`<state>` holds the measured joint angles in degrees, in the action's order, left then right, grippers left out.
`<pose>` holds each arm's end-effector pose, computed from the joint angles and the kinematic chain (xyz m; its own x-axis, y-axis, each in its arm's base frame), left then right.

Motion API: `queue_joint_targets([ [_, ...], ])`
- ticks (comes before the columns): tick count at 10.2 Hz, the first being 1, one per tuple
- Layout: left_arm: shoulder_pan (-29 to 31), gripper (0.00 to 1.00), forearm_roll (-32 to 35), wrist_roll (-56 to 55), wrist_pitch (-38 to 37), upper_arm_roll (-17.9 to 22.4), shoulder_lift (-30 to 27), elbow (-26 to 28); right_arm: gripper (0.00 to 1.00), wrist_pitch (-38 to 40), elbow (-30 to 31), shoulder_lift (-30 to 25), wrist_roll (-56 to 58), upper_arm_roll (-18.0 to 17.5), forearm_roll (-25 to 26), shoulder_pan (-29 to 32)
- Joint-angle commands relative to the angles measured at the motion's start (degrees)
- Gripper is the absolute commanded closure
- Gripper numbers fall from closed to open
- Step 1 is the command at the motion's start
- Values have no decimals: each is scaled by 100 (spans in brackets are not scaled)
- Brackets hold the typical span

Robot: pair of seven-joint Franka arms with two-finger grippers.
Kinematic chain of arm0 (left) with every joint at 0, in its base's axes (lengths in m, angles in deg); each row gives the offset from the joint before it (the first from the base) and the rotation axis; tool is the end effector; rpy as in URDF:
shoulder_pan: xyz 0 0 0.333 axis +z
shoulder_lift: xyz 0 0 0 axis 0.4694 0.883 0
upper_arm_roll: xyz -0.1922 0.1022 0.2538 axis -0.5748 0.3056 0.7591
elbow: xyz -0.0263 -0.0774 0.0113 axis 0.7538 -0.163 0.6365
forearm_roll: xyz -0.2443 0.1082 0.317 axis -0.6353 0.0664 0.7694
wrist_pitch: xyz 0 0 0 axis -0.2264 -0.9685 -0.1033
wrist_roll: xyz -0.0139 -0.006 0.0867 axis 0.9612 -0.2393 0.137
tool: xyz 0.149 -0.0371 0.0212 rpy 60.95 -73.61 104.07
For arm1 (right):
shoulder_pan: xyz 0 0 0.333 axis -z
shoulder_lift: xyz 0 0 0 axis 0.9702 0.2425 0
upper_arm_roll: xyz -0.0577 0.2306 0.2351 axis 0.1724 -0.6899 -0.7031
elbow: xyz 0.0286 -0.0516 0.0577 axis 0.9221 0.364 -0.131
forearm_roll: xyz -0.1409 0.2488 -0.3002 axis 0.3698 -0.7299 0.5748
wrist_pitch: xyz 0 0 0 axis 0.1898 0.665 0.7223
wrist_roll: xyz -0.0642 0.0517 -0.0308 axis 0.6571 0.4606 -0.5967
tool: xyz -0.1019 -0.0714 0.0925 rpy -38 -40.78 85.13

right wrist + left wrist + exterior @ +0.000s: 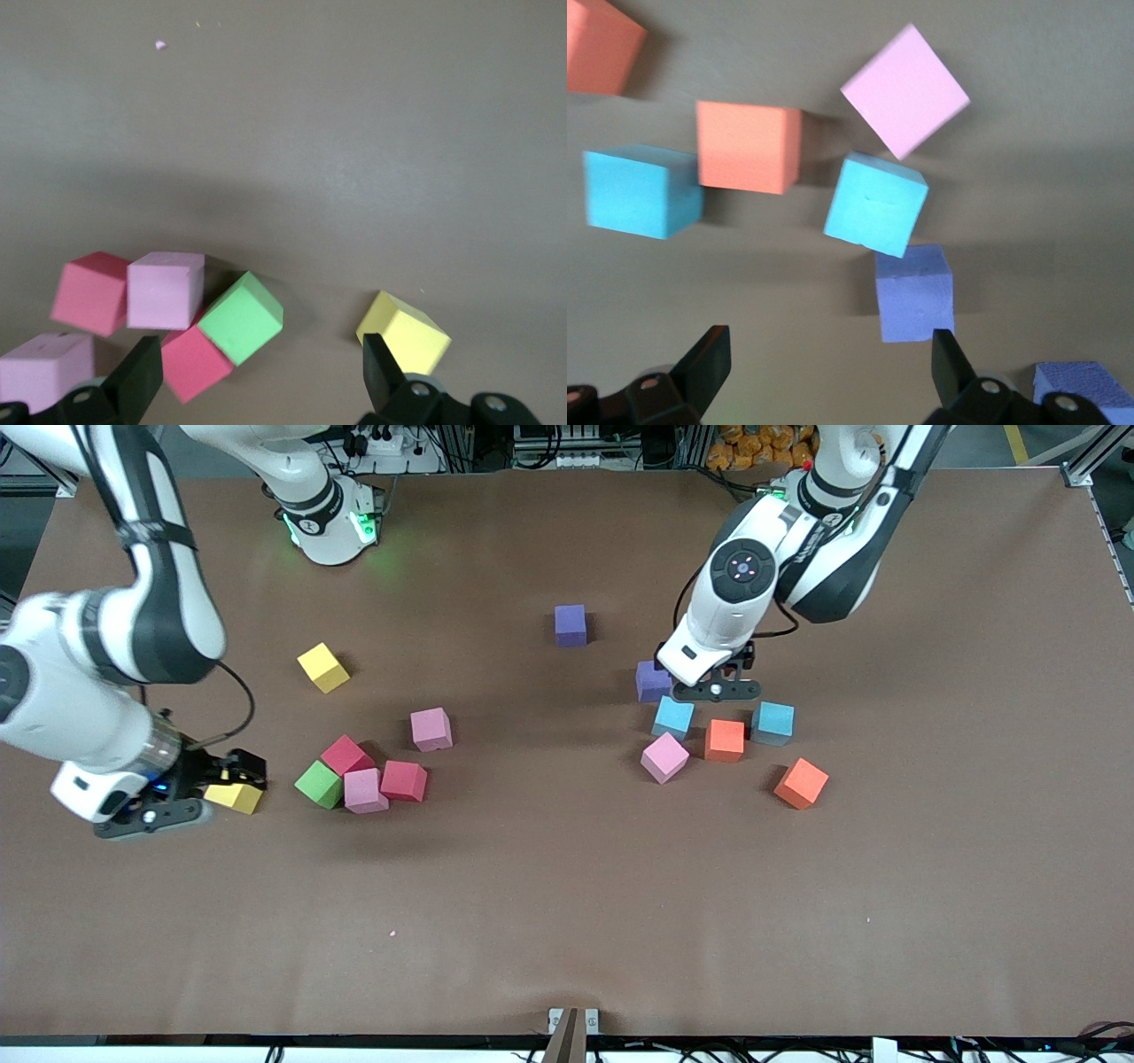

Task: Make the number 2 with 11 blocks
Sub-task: 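Grasp the yellow cube with the right gripper while the left gripper grasps purple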

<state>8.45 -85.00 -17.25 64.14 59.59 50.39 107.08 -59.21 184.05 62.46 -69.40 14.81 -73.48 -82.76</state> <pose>0.4455 -0.3455 0.2828 0.9907 -0.0044 -0.1359 -0.0107 -0.9989 -0.0459 0.6637 0.0356 0.3425 0.9750 0.2162 0.0508 0.2167 -0.9762 -0.0033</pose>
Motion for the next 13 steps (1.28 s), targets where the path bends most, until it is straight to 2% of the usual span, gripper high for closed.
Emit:
queue_joint_targets([
  [1,-407,0,-41,-600,451,-8,234,107,0,-890,1316,-562,802,82,-131,185],
  [3,-593,0,29,-637,760,1,515,116,0,-902,1433,-545,1648,65,-131,704],
  [6,-594,0,38,-655,866,1,718,169,0,-1024,1547,-475,2071,73,-131,855],
  [9,-541,0,38,-759,963,1,885,169,0,-1796,1933,-256,2713,73,-131,1048],
  [13,-515,0,38,-1128,1174,10,1123,169,0,-1824,2022,-44,3985,73,-131,1198],
])
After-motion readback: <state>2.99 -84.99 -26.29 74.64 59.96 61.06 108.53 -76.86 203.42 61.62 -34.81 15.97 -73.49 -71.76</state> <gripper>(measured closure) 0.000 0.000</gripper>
